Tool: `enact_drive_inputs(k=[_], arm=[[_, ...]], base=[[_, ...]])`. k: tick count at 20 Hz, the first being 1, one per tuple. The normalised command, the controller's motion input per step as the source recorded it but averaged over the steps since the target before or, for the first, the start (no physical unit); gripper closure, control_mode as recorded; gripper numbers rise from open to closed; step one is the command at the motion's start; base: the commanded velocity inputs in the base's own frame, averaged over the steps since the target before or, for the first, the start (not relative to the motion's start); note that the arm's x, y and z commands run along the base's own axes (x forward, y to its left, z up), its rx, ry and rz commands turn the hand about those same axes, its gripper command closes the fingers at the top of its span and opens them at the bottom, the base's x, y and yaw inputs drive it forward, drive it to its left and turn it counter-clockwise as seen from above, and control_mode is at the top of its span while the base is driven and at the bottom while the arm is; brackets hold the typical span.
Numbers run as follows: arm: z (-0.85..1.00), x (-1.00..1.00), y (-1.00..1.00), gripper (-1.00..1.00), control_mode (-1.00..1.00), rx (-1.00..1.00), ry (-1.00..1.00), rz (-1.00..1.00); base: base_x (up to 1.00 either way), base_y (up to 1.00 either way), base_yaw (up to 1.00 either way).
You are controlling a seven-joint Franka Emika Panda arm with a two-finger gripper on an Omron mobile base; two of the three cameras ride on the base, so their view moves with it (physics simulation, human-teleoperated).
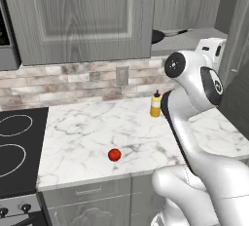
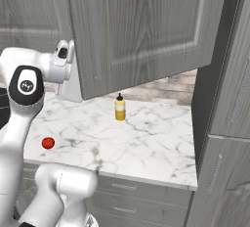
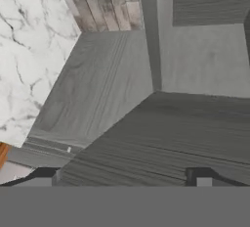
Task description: Pick the pan from the cabinet and place it on the stove. Then turn on the stove burner for the pan.
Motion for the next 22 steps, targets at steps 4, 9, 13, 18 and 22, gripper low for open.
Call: enact_drive_inputs(k=[4,9,13,18,22], arm=[[0.00,-0.74,-0.53,-1.00,-1.00,0.00,-0.09,-0.17],[0.00,-0.57,-0.68,-1.00,-1.00,0.00,-0.02,-0.14],[0.00,-0.38,-0.87,-1.00,-1.00,0.00,0.00,-0.09],[0.00,-0.16,-0.89,-1.00,-1.00,0.00,0.00,-0.06],[0.00,-0.01,-0.85,-1.00,-1.00,0.00,0.00,-0.02]], base=[[0.00,0.00,0.00],[0.00,0.00,0.00],[0.00,0.00,0.00],[0.00,0.00,0.00],[0.00,0.00,0.00]])
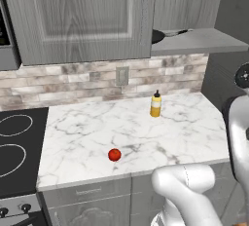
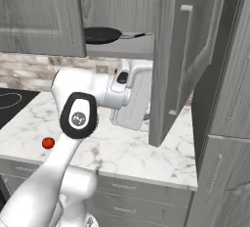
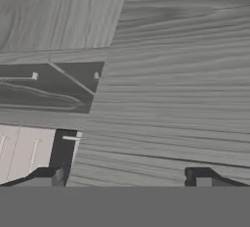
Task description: Pick the pan from the cabinet and place it on the stove. Then turn on the stove burner for the pan.
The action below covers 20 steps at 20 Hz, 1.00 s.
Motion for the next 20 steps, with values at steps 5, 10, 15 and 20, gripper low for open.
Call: enact_drive_inputs(k=[5,10,15,20], arm=[[-0.05,0.01,-0.71,-1.00,-1.00,0.05,0.02,0.00],[-0.10,0.01,-0.54,-1.00,-1.00,0.11,0.05,0.00],[-0.03,-0.04,-0.26,-1.00,-1.00,0.05,0.00,0.00],[0.00,-0.36,0.36,-1.00,-1.00,0.00,-0.12,0.00]], base=[[0.00,0.00,0.00],[0.00,0.00,0.00],[0.00,0.00,0.00],[0.00,0.00,0.00]])
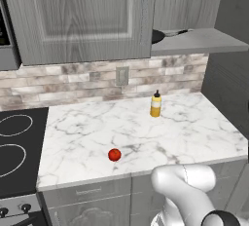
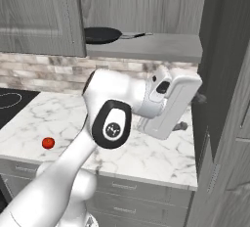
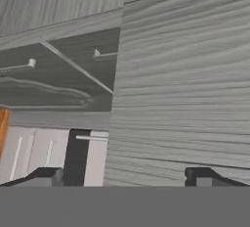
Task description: Pick the pan from the cabinet and place it on the stove. Then turn on the stove burner for the pan.
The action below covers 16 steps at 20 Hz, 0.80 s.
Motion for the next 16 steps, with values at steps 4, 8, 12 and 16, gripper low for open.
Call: enact_drive_inputs(k=[4,8,12,16], arm=[[0.00,-0.32,0.79,-1.00,-1.00,0.00,-0.12,0.00],[0.00,-0.21,1.00,-1.00,-1.00,0.00,-0.12,0.00],[0.00,-0.10,1.00,-1.00,-1.00,0.02,-0.16,0.01],[0.00,-0.01,0.95,-1.00,-1.00,0.06,-0.19,0.00]], base=[[0.00,0.00,0.00],[0.00,0.00,0.00],[0.00,0.00,0.00],[0.00,0.00,0.00]])
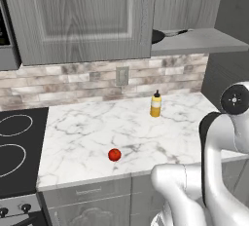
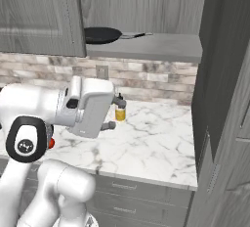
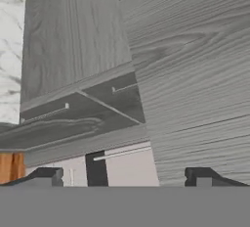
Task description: Pick the pan from the cabinet and place it on the stove. Then turn on the stove burner for the pan.
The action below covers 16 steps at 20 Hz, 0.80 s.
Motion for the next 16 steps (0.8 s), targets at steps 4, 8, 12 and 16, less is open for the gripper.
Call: enact_drive_inputs(k=[4,8,12,16], arm=[[0.01,0.00,0.94,-1.00,-1.00,0.07,-0.19,0.00],[0.07,0.00,0.81,-1.00,-1.00,0.06,-0.23,0.02],[0.05,0.02,0.61,-1.00,-1.00,0.11,-0.31,0.06],[0.01,0.00,0.54,-1.00,-1.00,0.12,-0.40,0.10]], base=[[0.00,0.00,0.00],[0.00,0.00,0.00],[0.00,0.00,0.00],[0.00,0.00,0.00]])
